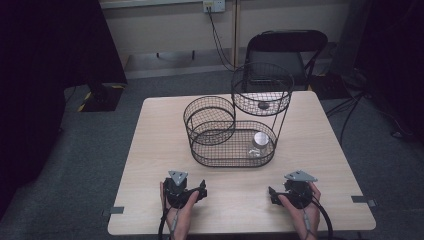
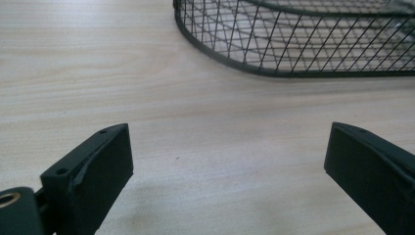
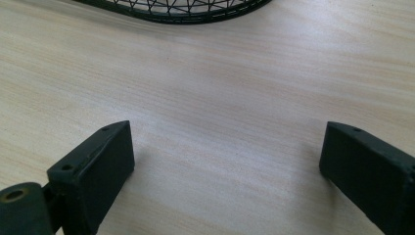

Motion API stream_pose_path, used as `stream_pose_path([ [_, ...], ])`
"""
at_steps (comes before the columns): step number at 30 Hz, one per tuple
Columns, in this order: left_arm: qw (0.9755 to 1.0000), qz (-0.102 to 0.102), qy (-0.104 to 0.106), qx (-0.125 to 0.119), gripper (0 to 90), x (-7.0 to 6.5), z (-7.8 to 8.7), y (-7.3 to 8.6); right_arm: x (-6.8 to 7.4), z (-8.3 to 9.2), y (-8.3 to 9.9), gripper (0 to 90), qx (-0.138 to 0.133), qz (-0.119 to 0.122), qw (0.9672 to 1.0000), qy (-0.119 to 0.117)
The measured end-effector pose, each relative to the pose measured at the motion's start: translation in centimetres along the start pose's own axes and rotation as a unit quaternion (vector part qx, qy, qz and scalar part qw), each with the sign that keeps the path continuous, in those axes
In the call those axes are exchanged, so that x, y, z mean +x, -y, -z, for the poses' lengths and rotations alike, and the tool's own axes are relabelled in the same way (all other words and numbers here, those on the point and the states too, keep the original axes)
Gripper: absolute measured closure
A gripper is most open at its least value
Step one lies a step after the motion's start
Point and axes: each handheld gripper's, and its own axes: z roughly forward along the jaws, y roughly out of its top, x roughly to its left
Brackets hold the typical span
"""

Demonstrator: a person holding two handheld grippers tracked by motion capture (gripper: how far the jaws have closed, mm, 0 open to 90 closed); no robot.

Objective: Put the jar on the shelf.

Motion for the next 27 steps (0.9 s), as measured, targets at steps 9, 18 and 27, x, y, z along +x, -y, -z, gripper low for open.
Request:
stream_pose_path([
  [9,0.9996,-0.007,-0.018,0.021,4.1,-0.1,-1.0,0.8,0.0,0.0,0.0,5.0,0.0,0.0,1.0,0.0],
  [18,0.9987,-0.014,-0.034,0.036,3.9,-0.2,-1.5,1.1,0.0,0.0,0.0,5.0,0.0,0.0,1.0,0.0],
  [27,0.9978,-0.018,-0.048,0.042,3.1,-0.5,-1.6,1.2,0.0,0.0,0.0,5.0,0.0,0.0,1.0,0.0],
])
